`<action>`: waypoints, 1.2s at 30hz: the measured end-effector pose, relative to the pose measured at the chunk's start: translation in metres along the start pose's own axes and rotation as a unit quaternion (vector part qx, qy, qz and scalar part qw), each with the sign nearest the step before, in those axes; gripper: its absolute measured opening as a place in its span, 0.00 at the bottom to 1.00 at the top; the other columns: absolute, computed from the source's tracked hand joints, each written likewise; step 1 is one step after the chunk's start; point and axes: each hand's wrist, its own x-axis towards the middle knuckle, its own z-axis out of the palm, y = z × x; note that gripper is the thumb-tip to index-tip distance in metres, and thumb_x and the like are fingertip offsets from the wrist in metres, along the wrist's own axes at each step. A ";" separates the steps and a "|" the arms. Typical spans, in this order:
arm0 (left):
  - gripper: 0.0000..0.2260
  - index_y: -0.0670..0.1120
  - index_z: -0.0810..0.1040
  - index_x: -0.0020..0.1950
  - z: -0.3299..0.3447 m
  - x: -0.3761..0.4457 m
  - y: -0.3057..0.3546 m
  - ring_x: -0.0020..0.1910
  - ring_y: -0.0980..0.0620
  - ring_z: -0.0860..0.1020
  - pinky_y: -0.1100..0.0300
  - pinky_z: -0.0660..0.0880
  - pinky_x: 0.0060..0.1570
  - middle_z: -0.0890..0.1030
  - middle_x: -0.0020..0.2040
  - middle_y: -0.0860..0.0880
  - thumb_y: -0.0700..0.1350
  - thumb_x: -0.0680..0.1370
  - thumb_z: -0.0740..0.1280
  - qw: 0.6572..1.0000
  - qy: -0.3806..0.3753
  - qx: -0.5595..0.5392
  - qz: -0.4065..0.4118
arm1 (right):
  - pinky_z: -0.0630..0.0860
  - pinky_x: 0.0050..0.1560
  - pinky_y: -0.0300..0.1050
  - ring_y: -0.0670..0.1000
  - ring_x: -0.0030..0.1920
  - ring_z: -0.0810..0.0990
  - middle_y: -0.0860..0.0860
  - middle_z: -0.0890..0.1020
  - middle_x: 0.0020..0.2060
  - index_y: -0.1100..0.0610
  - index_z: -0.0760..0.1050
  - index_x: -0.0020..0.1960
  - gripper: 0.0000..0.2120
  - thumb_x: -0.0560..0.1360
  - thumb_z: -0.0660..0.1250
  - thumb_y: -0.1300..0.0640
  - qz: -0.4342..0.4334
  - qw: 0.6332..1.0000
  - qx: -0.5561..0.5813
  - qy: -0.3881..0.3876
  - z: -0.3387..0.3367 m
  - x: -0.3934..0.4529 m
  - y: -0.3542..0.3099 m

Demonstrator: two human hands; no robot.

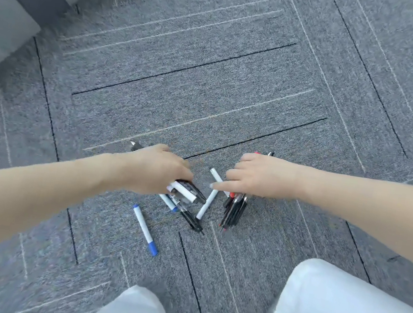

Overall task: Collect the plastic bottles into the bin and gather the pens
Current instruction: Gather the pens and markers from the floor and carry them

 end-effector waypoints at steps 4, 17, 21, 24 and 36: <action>0.22 0.50 0.66 0.70 0.025 -0.004 0.000 0.67 0.53 0.69 0.53 0.59 0.69 0.72 0.68 0.52 0.40 0.77 0.63 0.996 -0.015 0.082 0.016 | 0.73 0.37 0.43 0.50 0.34 0.80 0.49 0.80 0.37 0.55 0.78 0.56 0.24 0.61 0.76 0.67 -0.016 0.997 -0.020 -0.071 -0.003 0.010 0.003; 0.19 0.49 0.74 0.61 0.042 -0.018 -0.019 0.56 0.52 0.75 0.58 0.68 0.61 0.78 0.55 0.53 0.57 0.74 0.65 0.989 0.074 0.111 -0.056 | 0.75 0.36 0.41 0.48 0.32 0.79 0.46 0.78 0.35 0.52 0.74 0.40 0.20 0.54 0.79 0.49 0.006 0.996 0.012 -0.091 -0.008 -0.003 0.004; 0.15 0.53 0.75 0.56 0.041 -0.031 -0.023 0.60 0.53 0.71 0.53 0.50 0.71 0.80 0.54 0.56 0.59 0.75 0.62 0.986 0.113 0.118 -0.042 | 0.76 0.37 0.41 0.48 0.34 0.80 0.47 0.80 0.36 0.53 0.74 0.47 0.17 0.63 0.78 0.57 -0.039 0.996 0.038 -0.075 0.002 -0.005 -0.013; 0.14 0.52 0.74 0.58 0.043 -0.042 -0.013 0.66 0.54 0.70 0.53 0.34 0.72 0.80 0.55 0.54 0.56 0.75 0.63 0.990 0.093 0.106 0.003 | 0.76 0.36 0.43 0.49 0.34 0.79 0.47 0.79 0.36 0.53 0.76 0.50 0.18 0.63 0.78 0.59 -0.066 0.995 0.022 -0.076 0.007 -0.003 -0.020; 0.16 0.46 0.67 0.67 0.083 -0.051 0.000 0.57 0.48 0.73 0.54 0.68 0.60 0.74 0.63 0.48 0.39 0.79 0.59 0.986 0.006 0.141 0.087 | 0.75 0.38 0.40 0.49 0.36 0.79 0.47 0.80 0.37 0.54 0.76 0.41 0.23 0.54 0.80 0.44 -0.045 0.995 0.032 -0.082 0.005 0.014 -0.032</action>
